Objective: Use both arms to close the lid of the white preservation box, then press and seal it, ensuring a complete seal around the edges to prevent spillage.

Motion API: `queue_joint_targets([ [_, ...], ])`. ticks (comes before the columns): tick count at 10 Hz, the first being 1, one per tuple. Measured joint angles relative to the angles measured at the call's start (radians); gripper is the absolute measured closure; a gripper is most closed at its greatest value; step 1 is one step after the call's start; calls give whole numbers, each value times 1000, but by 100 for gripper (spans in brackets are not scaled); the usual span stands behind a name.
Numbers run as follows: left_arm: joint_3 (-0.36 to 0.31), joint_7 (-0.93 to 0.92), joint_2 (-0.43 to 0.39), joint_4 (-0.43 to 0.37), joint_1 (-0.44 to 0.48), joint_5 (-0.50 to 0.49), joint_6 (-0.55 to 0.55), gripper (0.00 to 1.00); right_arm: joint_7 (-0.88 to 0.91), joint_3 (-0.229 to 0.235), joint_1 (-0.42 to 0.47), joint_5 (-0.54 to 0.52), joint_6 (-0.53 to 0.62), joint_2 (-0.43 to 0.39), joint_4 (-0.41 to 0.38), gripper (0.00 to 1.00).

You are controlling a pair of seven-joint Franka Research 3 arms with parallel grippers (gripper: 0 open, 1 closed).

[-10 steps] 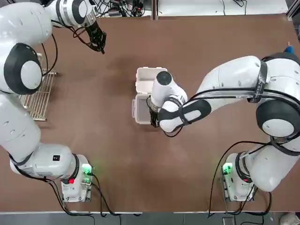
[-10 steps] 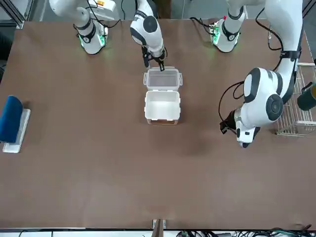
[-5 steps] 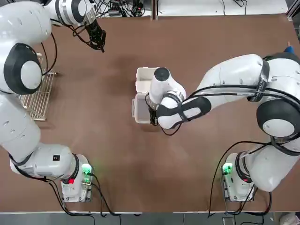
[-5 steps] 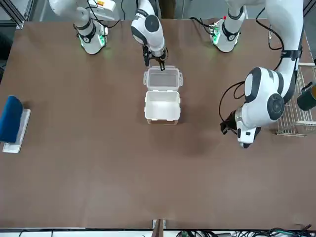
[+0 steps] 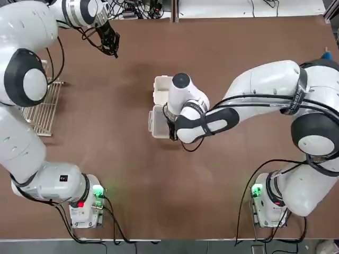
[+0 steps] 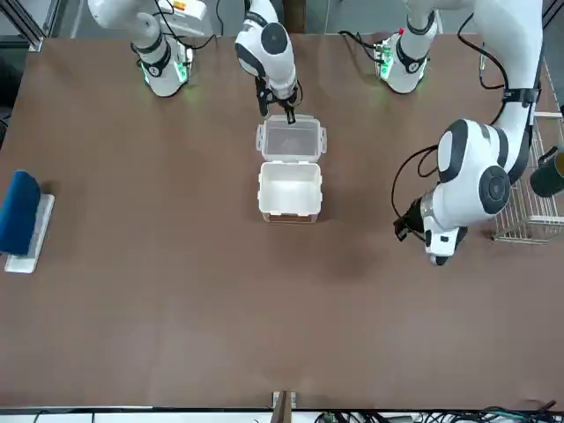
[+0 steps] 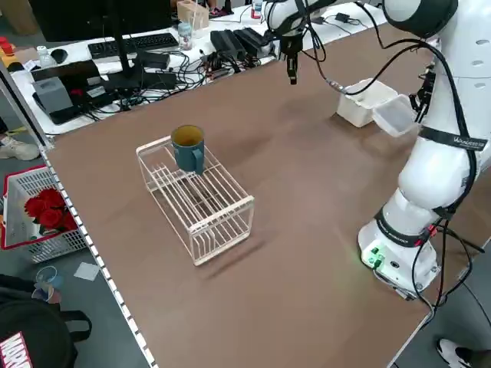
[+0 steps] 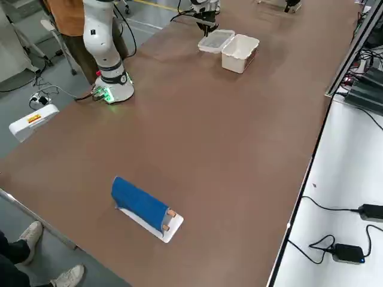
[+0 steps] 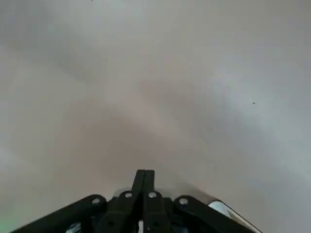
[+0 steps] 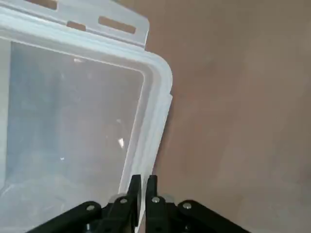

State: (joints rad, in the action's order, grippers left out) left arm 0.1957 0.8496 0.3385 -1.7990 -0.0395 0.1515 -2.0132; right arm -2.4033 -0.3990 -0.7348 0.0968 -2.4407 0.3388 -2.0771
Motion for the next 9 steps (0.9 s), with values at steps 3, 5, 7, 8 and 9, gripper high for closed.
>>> queue_joint_targets([
  [3,-1,0,0,0,1,0,0,99,-1,0,3,3,112,-19,63,93],
  [5,-1,0,0,0,1,0,1,99,-1,-1,11,14,161,-25,92,93],
  [7,3,0,2,0,-6,6,5,99,-1,-3,24,21,211,-25,124,93],
  [8,3,0,5,-1,-7,21,6,99,-1,-6,31,22,234,-25,140,93],
  [9,3,0,7,-1,-7,32,6,99,-1,-8,38,24,259,-26,159,93],
])
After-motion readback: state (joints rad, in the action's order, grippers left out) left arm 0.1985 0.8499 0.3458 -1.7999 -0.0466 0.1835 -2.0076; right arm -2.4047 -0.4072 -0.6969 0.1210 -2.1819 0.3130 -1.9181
